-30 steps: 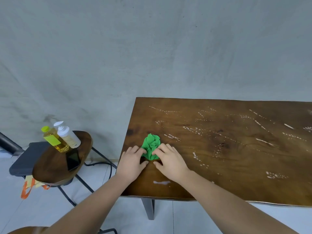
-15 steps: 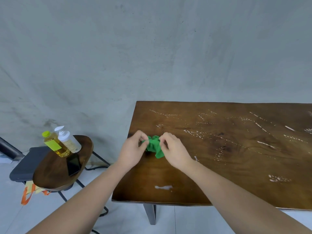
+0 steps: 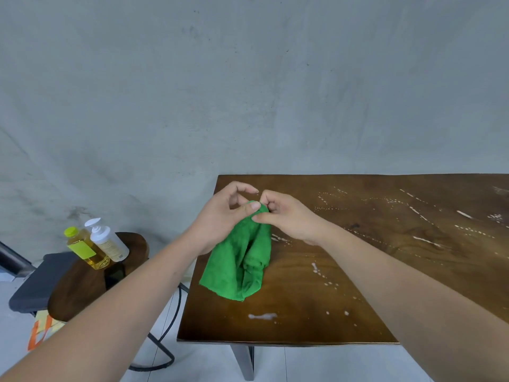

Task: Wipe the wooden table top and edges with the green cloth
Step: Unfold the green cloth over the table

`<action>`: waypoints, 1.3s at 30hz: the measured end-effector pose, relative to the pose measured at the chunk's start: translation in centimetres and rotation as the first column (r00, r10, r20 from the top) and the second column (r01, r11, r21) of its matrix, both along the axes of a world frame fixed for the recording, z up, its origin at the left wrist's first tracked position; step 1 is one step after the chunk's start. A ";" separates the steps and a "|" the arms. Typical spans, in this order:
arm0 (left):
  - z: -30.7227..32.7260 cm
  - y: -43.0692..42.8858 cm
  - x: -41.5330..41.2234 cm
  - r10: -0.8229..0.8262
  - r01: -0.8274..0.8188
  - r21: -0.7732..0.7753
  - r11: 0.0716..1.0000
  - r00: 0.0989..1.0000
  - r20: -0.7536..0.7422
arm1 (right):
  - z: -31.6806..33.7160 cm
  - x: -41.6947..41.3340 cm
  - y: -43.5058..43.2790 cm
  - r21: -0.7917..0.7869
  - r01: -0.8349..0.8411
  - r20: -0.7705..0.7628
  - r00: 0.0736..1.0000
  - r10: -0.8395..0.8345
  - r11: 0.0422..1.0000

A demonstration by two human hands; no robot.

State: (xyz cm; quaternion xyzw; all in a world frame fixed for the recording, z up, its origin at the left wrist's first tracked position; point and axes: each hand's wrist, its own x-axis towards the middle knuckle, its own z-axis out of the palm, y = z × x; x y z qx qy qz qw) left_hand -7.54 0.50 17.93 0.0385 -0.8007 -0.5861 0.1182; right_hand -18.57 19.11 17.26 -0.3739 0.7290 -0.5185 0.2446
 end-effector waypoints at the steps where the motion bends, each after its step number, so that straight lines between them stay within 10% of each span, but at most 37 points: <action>1: 0.2 -0.1 0.1 0.003 -0.002 -0.047 0.999 1.000 0.021 | 0.5 0.0 0.3 -0.001 -0.014 -0.032 0.999 0.014 1.000; 11: -0.4 -3.6 -0.5 0.004 0.139 -0.483 0.865 0.959 0.283 | 4.6 -4.7 5.1 0.126 0.072 -0.310 0.950 -0.030 0.989; 18: 0.3 -5.1 -2.9 0.121 -0.008 -0.606 0.795 0.982 0.146 | 4.5 -9.1 10.6 0.647 0.163 -0.493 0.834 0.246 0.745; 24: 4.3 -4.1 -6.9 0.158 -0.143 -0.651 0.746 0.987 -0.037 | 5.5 -13.4 12.7 0.415 0.447 -0.682 0.730 -0.055 0.792; 30: 8.6 -4.2 -7.5 0.185 -0.275 -0.621 0.735 0.961 -0.207 | 7.6 -13.9 15.0 0.045 0.474 -0.514 0.766 -0.386 0.879; 39: -3.8 -2.5 1.0 0.065 0.008 -0.652 0.758 0.994 0.088 | -3.1 -5.8 20.0 0.352 0.299 -0.404 0.903 -0.145 0.887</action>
